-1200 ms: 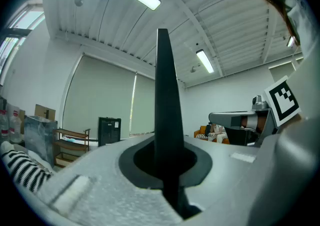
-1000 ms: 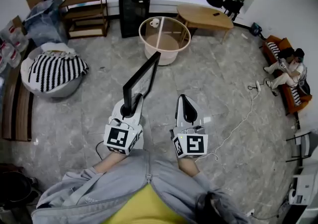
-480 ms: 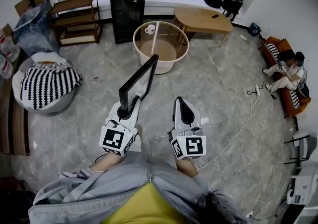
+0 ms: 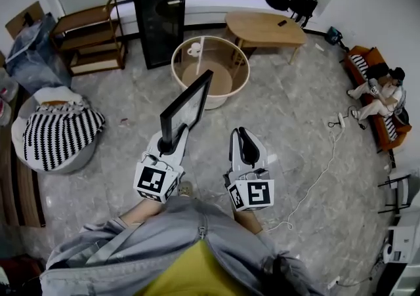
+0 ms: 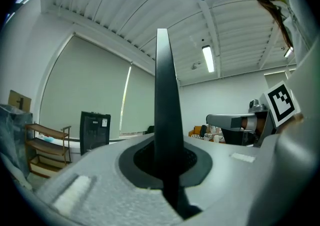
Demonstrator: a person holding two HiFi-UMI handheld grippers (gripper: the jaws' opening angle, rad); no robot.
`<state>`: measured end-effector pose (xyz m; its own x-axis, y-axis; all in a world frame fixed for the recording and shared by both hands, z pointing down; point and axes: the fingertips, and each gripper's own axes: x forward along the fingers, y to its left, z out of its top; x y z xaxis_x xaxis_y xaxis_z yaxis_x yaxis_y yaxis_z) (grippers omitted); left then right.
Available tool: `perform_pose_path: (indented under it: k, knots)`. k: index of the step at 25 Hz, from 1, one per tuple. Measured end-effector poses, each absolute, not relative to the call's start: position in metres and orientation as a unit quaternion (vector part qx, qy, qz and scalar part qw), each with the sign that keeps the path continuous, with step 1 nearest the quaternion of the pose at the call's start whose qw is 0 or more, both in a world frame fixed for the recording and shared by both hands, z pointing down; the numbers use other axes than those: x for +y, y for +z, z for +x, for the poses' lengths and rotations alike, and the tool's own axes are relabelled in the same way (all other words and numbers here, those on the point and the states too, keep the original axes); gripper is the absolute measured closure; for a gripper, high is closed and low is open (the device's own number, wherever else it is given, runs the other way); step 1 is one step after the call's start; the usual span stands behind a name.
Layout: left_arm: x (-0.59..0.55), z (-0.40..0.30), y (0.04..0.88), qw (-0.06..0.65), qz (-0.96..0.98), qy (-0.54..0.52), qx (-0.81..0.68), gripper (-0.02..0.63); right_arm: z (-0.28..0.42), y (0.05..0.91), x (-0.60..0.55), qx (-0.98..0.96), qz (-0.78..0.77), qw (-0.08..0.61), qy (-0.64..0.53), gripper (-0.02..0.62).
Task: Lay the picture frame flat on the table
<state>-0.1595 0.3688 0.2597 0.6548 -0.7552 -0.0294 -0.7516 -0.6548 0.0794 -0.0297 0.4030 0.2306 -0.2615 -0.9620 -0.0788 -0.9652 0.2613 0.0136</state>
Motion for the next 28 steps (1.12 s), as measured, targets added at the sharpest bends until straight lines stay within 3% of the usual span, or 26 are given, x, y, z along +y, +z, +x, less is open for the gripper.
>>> perform_pose_path:
  k: [13, 28]
  knots:
    - [0.295, -0.151, 0.274, 0.046, 0.912, -0.037, -0.406, 0.592, -0.028, 0.241, 0.323, 0.795, -0.605, 0.016, 0.037, 0.546]
    - [0.099, -0.084, 0.295, 0.062, 0.917, -0.047, -0.392, 0.592, 0.025, 0.262, 0.106, 0.825, -0.564, 0.021, 0.020, 0.525]
